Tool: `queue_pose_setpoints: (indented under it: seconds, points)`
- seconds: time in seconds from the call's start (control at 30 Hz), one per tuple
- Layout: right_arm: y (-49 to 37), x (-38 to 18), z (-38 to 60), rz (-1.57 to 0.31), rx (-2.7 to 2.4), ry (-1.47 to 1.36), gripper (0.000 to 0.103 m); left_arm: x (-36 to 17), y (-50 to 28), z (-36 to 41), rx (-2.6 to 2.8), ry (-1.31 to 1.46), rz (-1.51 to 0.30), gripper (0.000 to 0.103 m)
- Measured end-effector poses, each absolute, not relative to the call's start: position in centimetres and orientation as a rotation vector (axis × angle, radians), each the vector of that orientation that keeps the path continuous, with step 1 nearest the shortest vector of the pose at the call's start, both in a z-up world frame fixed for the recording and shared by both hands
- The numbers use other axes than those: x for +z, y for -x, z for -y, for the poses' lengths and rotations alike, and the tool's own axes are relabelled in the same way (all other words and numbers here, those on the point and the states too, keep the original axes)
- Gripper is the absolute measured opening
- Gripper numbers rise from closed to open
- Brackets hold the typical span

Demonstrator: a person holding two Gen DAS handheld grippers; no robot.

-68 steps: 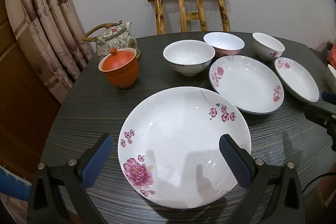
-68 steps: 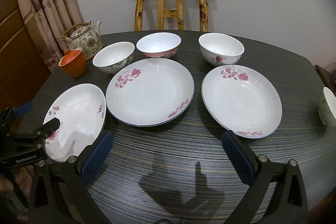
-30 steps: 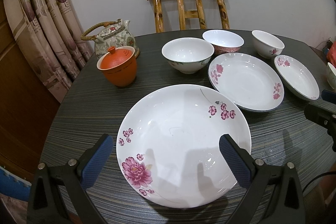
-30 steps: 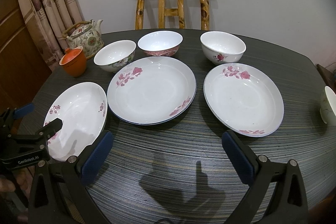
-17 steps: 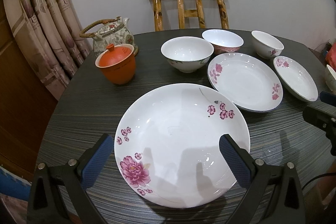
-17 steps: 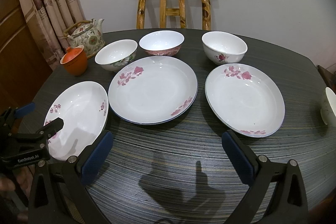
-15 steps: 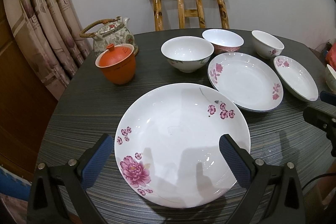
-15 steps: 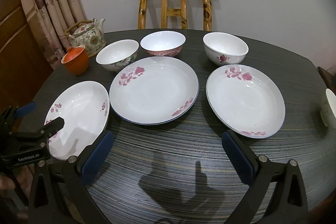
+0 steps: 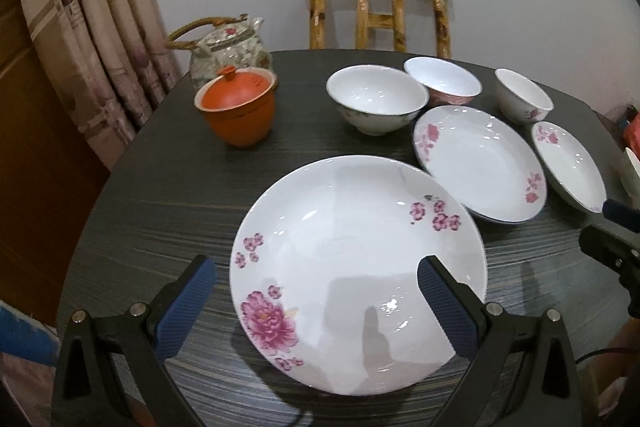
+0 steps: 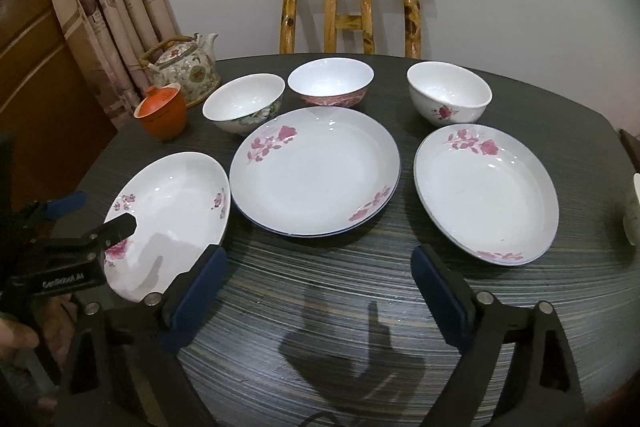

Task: Organize plates and bowls
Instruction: 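Close the left gripper on the rim of the white peony-print plate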

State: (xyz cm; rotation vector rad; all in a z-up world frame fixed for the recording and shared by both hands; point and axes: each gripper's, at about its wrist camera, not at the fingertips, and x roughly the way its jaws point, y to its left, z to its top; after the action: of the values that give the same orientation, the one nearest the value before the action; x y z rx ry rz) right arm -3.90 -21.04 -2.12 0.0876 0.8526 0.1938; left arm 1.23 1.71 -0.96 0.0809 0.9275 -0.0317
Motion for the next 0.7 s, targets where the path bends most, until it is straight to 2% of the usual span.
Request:
queue_pose_setpoints:
  seconds: [0.07,0.17,0.2,0.47,0.53,0.7]
  points:
    - [3.8,-2.2,20.8,-0.86,0.202,-0.087,0.086,-1.1,-1.4,-2.1,-0.033,-0.077,-0.944,0.102]
    - [3.8,-2.2,20.5,-0.869,0.216,-0.083,0.084,-1.6,-1.7,-2.3,-0.029,-0.09,-0.974,0.086]
    - [3.7,-2.2,20.4,-0.872,0.22,-0.083,0.084,-1.8,-1.7,-2.4,-0.023,-0.096,-0.988,0.084]
    - [3.1,-2.6,19.3,-0.917,0.273,-0.092,0.081,-1.8,-2.3,-3.8,-0.008,-0.066,-1.064,0.084]
    - [2.8,-2.8,18.8,-0.938,0.296,-0.096,0.074,-1.3,-2.4,-4.4,-0.009,-0.05,-1.069,0.084]
    - [1.4,-3.3,17.0,-1.001,0.363,-0.108,0.064,0.2,-3.3,-6.0,-0.021,-0.002,-1.079,0.084]
